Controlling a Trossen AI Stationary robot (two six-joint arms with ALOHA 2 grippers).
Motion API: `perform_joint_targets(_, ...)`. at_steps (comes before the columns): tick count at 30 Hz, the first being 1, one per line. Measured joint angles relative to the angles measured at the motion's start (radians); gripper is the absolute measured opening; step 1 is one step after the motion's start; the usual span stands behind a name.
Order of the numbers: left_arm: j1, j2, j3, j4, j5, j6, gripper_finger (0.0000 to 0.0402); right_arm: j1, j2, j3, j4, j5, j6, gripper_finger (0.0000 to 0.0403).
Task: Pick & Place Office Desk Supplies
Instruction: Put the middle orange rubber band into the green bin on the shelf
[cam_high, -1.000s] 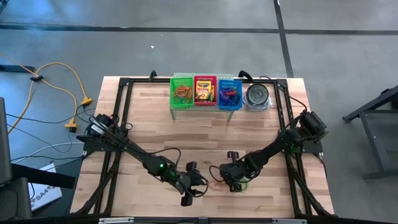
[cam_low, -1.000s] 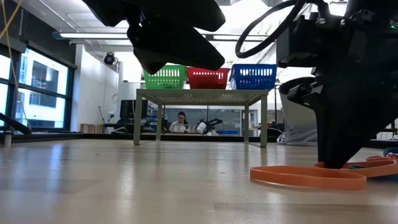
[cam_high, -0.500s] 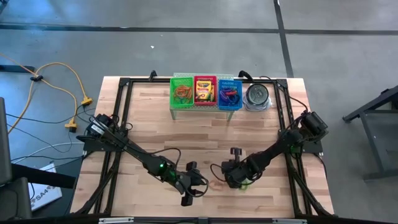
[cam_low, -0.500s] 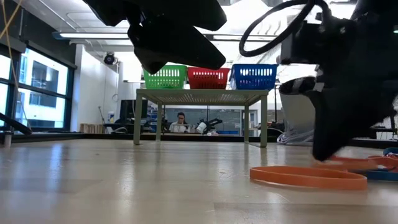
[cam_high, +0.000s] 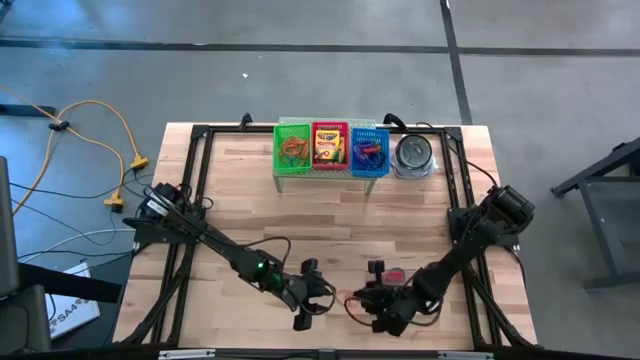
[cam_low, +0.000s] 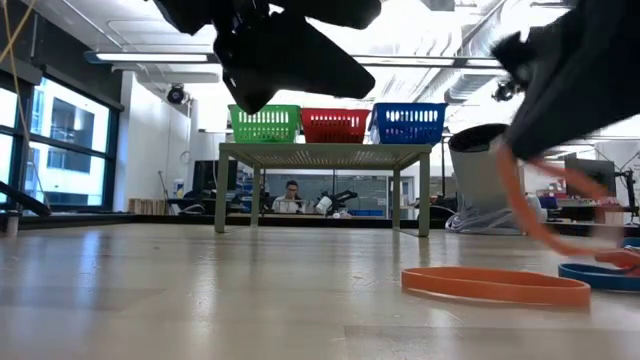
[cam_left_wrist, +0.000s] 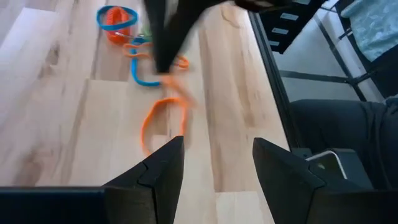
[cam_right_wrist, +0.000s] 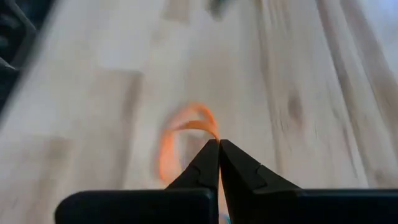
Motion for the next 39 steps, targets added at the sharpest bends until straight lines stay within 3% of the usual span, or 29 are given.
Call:
perform_joint_targets(7,0.030,0.000,0.000,0.046,-0.047,0.000,0.0187,0.037,-0.002,0.037,0.016,0.180,-0.118,0.0003)
perform_joint_targets(15,0.042,0.000,0.000,0.087,-0.046,-0.005,0.0187,0.038,-0.002,0.038,0.041,0.218,-0.150,0.0003)
perform_joint_targets(29,0.043,0.000,0.000,0.109,-0.046,-0.001,0.0187,0.020,-0.002,0.039,0.233,0.289,-0.411,0.0002)
perform_joint_targets(39,0.043,0.000,0.000,0.130,-0.042,-0.005,0.0187,-0.014,-0.002,0.039,0.231,0.332,-0.425,0.0003)
